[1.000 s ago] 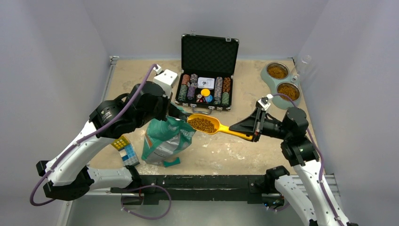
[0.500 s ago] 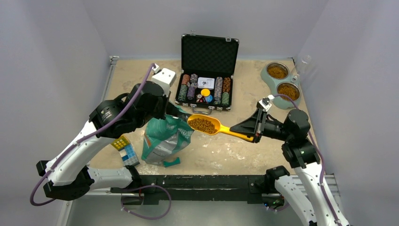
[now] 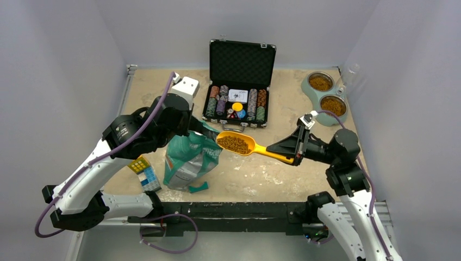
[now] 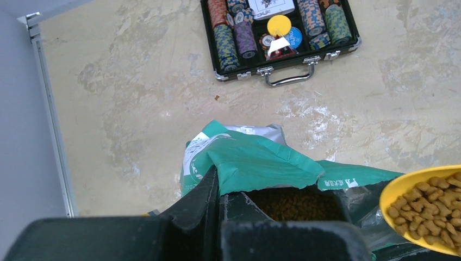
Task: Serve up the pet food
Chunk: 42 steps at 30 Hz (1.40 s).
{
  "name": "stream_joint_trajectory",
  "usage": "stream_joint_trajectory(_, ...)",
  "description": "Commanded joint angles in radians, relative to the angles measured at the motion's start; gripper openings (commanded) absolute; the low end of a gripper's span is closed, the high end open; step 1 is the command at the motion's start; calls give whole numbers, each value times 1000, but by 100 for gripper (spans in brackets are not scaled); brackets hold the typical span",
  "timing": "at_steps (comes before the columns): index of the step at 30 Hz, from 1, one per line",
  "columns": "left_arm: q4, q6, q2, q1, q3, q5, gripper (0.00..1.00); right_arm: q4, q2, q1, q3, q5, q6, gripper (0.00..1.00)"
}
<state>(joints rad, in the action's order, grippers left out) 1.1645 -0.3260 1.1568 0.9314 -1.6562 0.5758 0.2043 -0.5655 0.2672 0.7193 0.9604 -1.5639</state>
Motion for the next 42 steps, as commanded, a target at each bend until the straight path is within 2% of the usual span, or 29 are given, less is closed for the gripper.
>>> stream_joint_trajectory(1,-107,-11,-16,-13,-64,124,0,21,54,0,14,-8,-21,0)
stream_joint_trajectory(13,-111,-19,-28,-13,-46,109,0,175,116,-1,104,-76,22,0)
stream_joint_trajectory(23,-114,-19,-45,-13,-39,103,0,217,176,-1,129,-134,-3,0)
stream_joint_trajectory(35,-108,-24,-55,-13,-35,97,0,54,242,0,49,-215,-148,0)
stream_joint_trajectory(42,-108,-22,-56,-13,-36,86,0,-99,229,-1,-7,-338,-236,0)
